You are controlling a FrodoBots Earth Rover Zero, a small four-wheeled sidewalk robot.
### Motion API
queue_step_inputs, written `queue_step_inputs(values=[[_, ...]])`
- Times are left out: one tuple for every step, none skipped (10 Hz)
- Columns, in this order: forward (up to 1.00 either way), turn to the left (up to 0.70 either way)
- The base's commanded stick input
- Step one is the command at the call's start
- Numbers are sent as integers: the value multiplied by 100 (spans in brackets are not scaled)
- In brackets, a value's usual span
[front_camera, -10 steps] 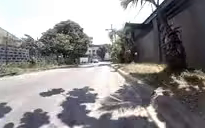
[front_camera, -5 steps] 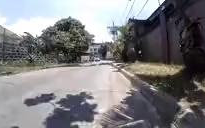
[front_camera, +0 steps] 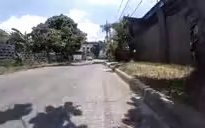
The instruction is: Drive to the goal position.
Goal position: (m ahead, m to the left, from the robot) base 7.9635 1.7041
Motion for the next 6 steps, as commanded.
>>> queue_step_inputs(values=[[98, 0], [98, 0], [98, 0], [98, 0], [98, 0], [98, 0]])
